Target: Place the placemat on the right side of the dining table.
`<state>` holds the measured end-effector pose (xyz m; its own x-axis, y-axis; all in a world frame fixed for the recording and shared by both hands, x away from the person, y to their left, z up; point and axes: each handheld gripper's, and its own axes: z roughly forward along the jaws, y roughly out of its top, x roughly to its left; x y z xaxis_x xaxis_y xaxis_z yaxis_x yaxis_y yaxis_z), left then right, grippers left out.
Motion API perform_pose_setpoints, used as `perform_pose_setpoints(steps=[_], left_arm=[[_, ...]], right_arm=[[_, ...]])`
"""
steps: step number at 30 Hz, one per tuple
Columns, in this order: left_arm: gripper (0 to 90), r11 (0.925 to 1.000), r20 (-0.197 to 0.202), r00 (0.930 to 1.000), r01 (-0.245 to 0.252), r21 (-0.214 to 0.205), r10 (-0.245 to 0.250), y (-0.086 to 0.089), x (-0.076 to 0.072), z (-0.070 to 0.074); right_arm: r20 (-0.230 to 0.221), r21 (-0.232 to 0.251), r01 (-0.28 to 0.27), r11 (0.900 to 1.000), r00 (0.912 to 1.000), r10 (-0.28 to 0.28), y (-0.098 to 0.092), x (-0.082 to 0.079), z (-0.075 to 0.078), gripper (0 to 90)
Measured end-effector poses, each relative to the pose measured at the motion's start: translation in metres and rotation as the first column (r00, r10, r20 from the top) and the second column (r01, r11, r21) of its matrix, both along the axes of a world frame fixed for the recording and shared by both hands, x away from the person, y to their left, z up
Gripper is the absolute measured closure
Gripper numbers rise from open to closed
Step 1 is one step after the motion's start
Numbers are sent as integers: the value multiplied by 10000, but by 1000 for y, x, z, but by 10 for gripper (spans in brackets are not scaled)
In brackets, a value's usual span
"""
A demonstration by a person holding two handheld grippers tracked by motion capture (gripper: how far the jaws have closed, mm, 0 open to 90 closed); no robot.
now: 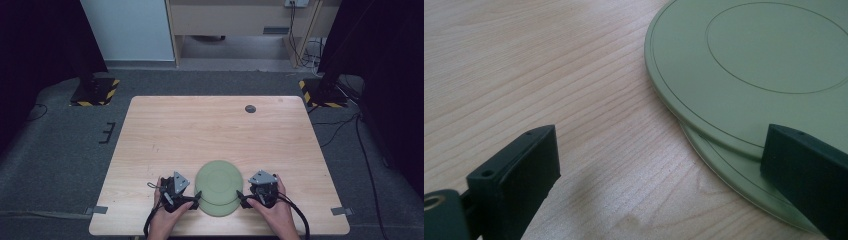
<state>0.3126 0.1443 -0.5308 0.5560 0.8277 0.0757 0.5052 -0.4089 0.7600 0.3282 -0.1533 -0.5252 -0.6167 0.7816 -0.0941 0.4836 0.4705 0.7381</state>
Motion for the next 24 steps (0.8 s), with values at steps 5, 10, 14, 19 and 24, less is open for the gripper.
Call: perform_pose_setpoints(steps=[5,10,14,19,24], left_arm=[[17,10000,-23,10000,79,22,-79,-2,-1,0],[13,10000,51,10000,8,53,-8,-3,0,0],[16,10000,139,9999,-26,28,26,-3,0,-1],[26,9999,97,9999,104,-9,-104,-4,-1,-1],[7,10000,52,10000,66,-54,-66,-4,1,-1]], right_arm=[[-86,-3,-259,9997,9996,259,0,-3,0,69],[-88,-43,-118,9999,9999,118,0,0,-1,41],[12,-66,50,10000,10000,-50,0,2,-1,38],[-34,2,-55,10000,10000,55,0,0,-1,63],[63,7,-47,10000,10000,47,2,0,0,52]])
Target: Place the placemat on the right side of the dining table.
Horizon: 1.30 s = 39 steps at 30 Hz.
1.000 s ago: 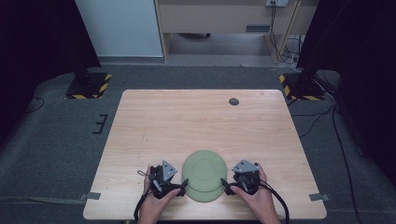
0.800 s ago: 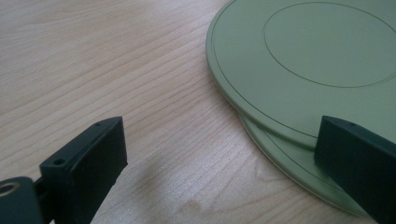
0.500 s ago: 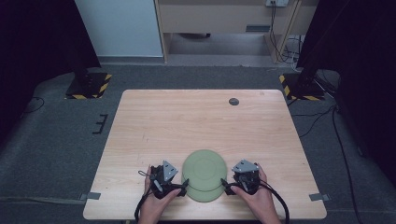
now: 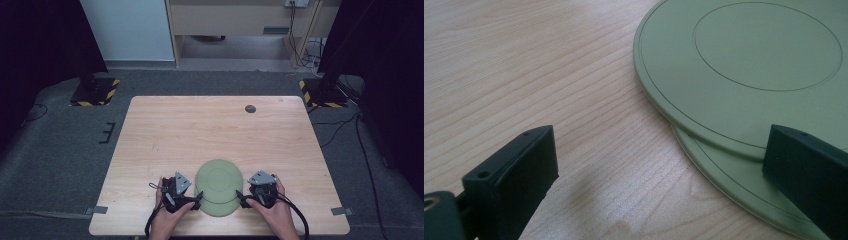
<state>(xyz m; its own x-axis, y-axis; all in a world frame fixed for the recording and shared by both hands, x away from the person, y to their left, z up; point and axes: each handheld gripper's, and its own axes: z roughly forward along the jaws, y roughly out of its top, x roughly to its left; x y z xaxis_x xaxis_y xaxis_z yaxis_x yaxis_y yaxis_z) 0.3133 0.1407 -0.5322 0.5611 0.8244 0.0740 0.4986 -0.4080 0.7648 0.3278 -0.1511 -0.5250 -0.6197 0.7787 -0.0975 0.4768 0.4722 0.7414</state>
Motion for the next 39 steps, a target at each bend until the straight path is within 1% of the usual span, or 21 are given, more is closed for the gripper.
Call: perform_pose_setpoints(steps=[7,10,11,14,16,21,24,26,29,31,35,39], left_arm=[[4,10000,112,9999,-69,47,68,-2,1,0],[18,10000,59,10000,12,-2,-12,-1,0,0],[18,10000,65,10000,8,16,-8,-1,0,0],[16,10000,84,10000,-27,6,27,-3,0,0],[6,10000,71,10000,-59,4,59,-3,1,0],[6,10000,96,9999,-88,-14,88,-3,1,-1],[20,10000,118,9999,-5,-11,5,-3,-1,0],[21,10000,135,9999,43,2,-43,-3,-1,0],[4,10000,86,10000,-29,-27,29,-4,1,-1],[3,10000,109,9999,-46,-21,47,-4,2,-1],[15,10000,112,9999,10,-19,-10,-4,1,0],[20,9999,118,9999,103,30,-103,-5,-1,0]], right_arm=[[84,36,215,9998,9997,-215,-1,2,0,54],[84,22,91,10000,9999,-91,-1,0,0,73],[27,-47,-33,10000,10000,33,0,-1,-2,67],[18,-57,-7,10000,10000,7,1,-1,-2,53],[-13,-10,84,10000,10000,-84,1,1,-1,38],[-15,115,227,9997,9997,-227,1,3,-2,36],[-13,140,185,9997,9998,-185,0,1,-2,60],[-66,116,61,9999,10000,-60,1,-1,-2,58],[-62,55,98,9999,9999,-98,2,0,-2,39],[-67,142,164,9998,9998,-163,1,2,-2,38],[-101,187,104,9998,9999,-102,1,2,-1,65],[-322,91,-138,9999,9994,141,1,2,2,62]])
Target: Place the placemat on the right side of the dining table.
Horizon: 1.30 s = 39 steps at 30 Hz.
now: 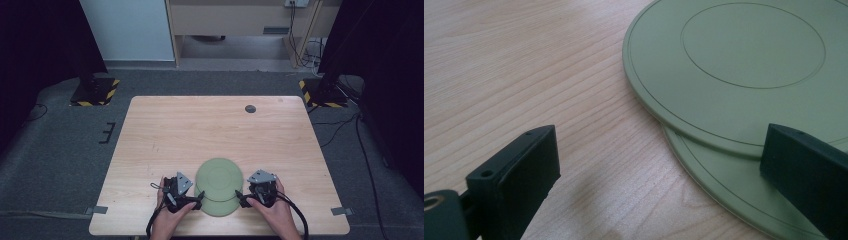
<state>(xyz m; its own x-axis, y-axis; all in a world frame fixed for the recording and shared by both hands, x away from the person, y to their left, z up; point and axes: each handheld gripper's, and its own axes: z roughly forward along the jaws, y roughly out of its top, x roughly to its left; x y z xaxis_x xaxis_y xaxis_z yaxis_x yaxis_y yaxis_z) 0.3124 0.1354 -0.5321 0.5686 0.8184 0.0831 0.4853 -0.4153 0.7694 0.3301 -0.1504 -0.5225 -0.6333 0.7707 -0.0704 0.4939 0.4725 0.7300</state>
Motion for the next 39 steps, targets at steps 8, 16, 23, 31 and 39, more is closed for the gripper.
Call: perform_pose_setpoints(steps=[8,16,23,31,39], left_arm=[[16,10000,4,10000,74,50,-74,-3,-1,0],[7,9999,5,10000,77,104,-77,-3,0,0],[8,9998,32,10000,18,173,-18,-4,-1,1],[20,9999,13,10000,92,112,-92,-3,-2,1],[8,9999,-29,10000,55,105,-55,-3,0,0]], right_arm=[[-82,-180,-434,9989,9990,433,-2,10,16,78],[-804,-446,-1195,9918,9900,1157,4,35,42,111],[-1515,-323,-1440,9890,9788,1376,17,63,46,105],[-1954,-111,-1295,9915,9727,1249,24,88,42,154],[-2281,152,-1151,9932,9668,1155,27,103,35,187]])
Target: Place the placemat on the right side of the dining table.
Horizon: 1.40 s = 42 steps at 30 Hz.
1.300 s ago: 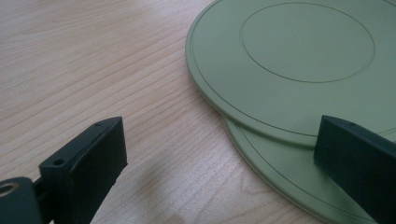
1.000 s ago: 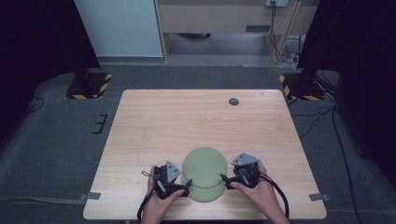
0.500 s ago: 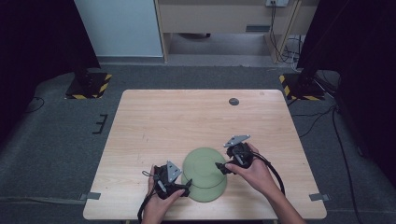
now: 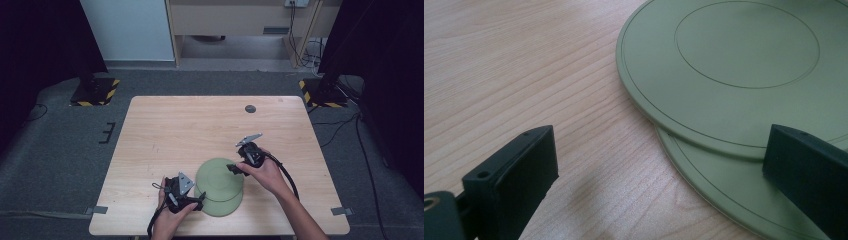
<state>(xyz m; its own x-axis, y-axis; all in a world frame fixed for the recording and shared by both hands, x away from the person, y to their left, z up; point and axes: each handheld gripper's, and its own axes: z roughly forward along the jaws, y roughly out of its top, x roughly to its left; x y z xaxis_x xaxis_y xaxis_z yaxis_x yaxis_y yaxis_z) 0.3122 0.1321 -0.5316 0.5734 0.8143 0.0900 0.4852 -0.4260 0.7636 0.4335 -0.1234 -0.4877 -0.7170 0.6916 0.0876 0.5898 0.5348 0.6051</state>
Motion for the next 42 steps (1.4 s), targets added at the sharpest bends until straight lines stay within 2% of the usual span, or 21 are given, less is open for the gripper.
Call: perform_pose_setpoints(steps=[3,12,18,28,33,39,42], left_arm=[[7,10000,0,10000,-2,-2,2,0,0,0],[13,10000,31,10000,10,49,-10,0,-1,0],[9,10000,14,10000,-25,56,24,-1,0,0],[10,10000,5,10000,-44,59,44,-1,-1,0],[10,10000,9,10000,-59,68,59,-1,-1,1],[12,9999,14,10000,-71,79,71,-1,-1,1],[12,9999,7,10000,-83,71,83,-1,-1,1]], right_arm=[[-220,45,-41,10000,9997,42,4,1,-6,187],[-402,222,-99,9997,9991,107,11,2,-10,188],[-405,192,-55,9998,9992,63,11,3,-11,190],[-717,479,4,9989,9974,31,10,8,-16,196],[-930,467,-81,9989,9956,124,11,10,-20,203],[-1100,391,-437,9983,9928,477,17,10,-25,224],[-1225,522,-511,9973,9908,572,18,10,-27,237]])
